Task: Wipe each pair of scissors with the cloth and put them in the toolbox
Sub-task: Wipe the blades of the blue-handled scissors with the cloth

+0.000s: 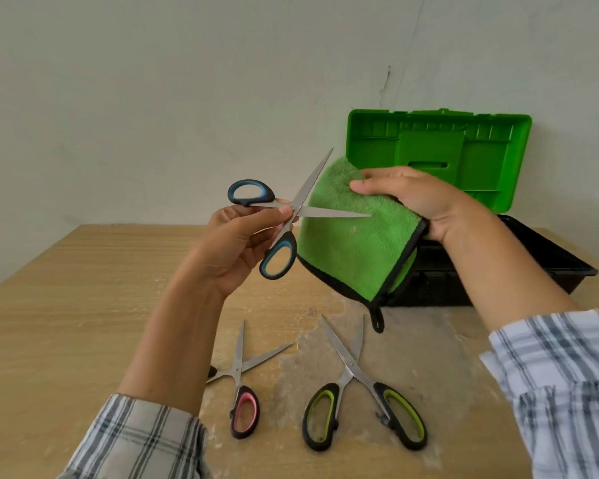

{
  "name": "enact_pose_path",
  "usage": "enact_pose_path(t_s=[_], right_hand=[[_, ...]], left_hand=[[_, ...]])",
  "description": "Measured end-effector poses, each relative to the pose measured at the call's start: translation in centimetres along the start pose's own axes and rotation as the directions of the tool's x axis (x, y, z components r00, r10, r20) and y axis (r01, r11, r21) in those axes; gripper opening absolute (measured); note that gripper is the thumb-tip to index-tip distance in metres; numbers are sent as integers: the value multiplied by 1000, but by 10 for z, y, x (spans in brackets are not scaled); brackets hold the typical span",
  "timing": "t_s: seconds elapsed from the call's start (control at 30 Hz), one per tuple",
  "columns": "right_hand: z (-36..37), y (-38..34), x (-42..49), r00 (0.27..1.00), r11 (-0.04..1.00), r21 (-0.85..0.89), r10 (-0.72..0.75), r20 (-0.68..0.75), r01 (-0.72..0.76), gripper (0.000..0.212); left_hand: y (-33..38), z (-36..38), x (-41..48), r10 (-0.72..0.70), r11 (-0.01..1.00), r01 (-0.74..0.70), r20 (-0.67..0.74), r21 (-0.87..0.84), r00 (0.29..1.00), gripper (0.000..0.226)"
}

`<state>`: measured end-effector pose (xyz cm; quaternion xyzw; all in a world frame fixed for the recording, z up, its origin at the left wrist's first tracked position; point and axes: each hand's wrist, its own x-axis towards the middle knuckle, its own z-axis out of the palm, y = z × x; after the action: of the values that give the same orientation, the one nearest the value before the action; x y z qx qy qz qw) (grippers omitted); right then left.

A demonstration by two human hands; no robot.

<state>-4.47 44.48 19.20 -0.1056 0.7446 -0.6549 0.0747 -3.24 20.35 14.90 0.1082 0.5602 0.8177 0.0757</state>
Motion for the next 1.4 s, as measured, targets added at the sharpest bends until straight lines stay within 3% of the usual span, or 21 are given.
enact_pose_path(t_s=[0.17, 0.33, 0.43, 0.57, 0.67, 0.8, 1.0, 1.17, 1.4], right_hand=[[10, -4, -5, 995, 996, -85, 3, 102, 6, 27], [13, 0, -9, 997, 999, 25, 47, 54, -49, 31], [16, 1, -10, 990, 988, 103, 104, 97, -114, 29], [19, 6, -7, 986, 989, 86, 111, 127, -123, 45], [20, 8, -3, 987, 987, 109, 101, 128, -115, 38], [26, 6, -1, 987, 995, -39, 92, 128, -88, 23], [38, 6, -6, 997, 979, -191, 72, 23, -66, 34], [46, 10, -7, 996, 940, -341, -30, -87, -1, 11], [52, 12, -7, 986, 924, -378, -112, -127, 56, 5]], left_hand=[[1, -1, 0, 9, 1000, -9, -28, 2, 1000, 9], [0, -5, 1, 19, 1000, -19, -33, 16, 999, 13], [-1, -5, 1, 33, 998, -32, -25, 45, 999, 15], [-4, -2, 2, 52, 995, -49, -30, 88, 998, 10], [-6, -4, 4, 65, 992, -60, -45, 110, 997, 12], [-7, -7, 5, 90, 988, -81, -70, 133, 993, 22], [-6, -7, 6, 134, 980, -118, -96, 160, 986, 24], [-8, -6, 7, 123, 980, -108, -85, 164, 989, 19], [-9, -3, 8, 115, 983, -103, -70, 154, 991, 10]])
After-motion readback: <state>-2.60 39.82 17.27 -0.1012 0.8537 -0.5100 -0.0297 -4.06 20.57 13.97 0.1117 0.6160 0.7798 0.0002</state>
